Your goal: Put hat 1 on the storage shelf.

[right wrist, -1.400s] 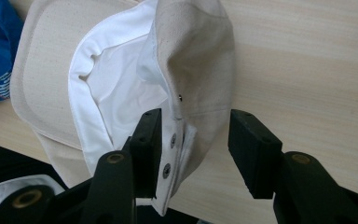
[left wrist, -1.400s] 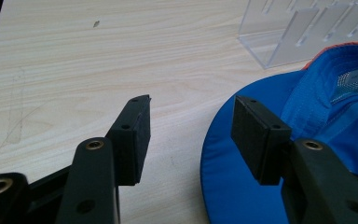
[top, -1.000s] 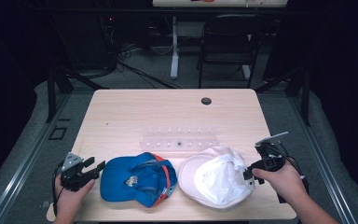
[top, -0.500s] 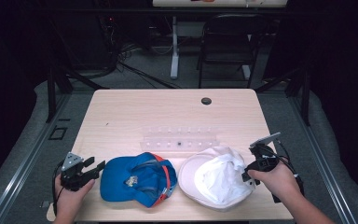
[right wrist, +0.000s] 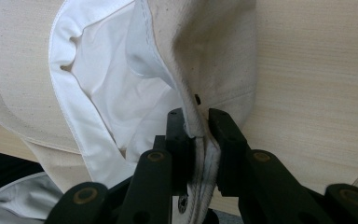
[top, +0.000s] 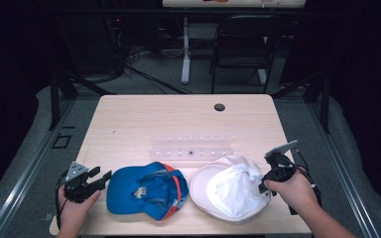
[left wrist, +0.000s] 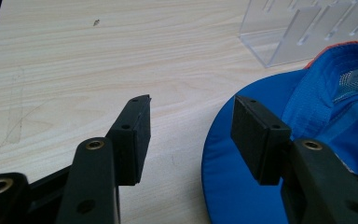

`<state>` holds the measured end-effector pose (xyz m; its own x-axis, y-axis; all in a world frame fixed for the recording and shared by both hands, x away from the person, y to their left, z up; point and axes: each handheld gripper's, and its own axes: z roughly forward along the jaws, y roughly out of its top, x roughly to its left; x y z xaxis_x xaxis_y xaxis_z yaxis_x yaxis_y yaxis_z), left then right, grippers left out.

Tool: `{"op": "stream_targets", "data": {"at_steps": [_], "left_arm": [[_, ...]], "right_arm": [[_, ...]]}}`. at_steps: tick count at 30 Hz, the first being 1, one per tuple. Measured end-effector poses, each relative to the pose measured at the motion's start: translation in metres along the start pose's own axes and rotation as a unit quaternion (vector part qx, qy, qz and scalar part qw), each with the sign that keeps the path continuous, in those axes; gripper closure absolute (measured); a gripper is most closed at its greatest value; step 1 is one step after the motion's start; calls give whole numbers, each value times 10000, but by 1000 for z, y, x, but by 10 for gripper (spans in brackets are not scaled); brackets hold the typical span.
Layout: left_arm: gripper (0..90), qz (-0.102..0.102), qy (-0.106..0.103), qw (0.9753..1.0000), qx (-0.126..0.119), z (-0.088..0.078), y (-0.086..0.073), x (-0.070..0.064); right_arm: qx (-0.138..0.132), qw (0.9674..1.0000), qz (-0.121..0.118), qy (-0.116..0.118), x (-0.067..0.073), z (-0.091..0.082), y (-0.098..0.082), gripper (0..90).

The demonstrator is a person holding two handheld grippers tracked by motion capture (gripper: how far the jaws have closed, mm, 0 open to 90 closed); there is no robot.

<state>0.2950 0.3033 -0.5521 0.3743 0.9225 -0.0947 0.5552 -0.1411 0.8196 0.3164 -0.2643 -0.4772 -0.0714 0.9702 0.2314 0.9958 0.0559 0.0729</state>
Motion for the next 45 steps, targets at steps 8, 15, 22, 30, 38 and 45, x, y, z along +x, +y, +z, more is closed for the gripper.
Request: {"op": "stream_targets", "data": {"at_steps": [8,15,22,30,38,45], "left_arm": [[478,-4,11,10000,-6,0,0,1],[478,-3,16,10000,-7,0,0,1],[478,-2,20,10000,42,-1,0,1],[478,-9,16,10000,38,-1,1,1],[478,-25,2,10000,11,-1,0,2],[481,-19,-4,10000,50,-1,0,1]], "right_arm": [[55,10000,68,17,3,-3,4,802],[88,9999,-4,-53,7,-15,8,802],[88,9998,-14,-157,14,-31,13,802],[98,9997,-29,-218,28,-50,20,803],[164,9996,-136,-202,38,-67,22,803],[113,9997,-5,214,41,-81,24,805]]}}
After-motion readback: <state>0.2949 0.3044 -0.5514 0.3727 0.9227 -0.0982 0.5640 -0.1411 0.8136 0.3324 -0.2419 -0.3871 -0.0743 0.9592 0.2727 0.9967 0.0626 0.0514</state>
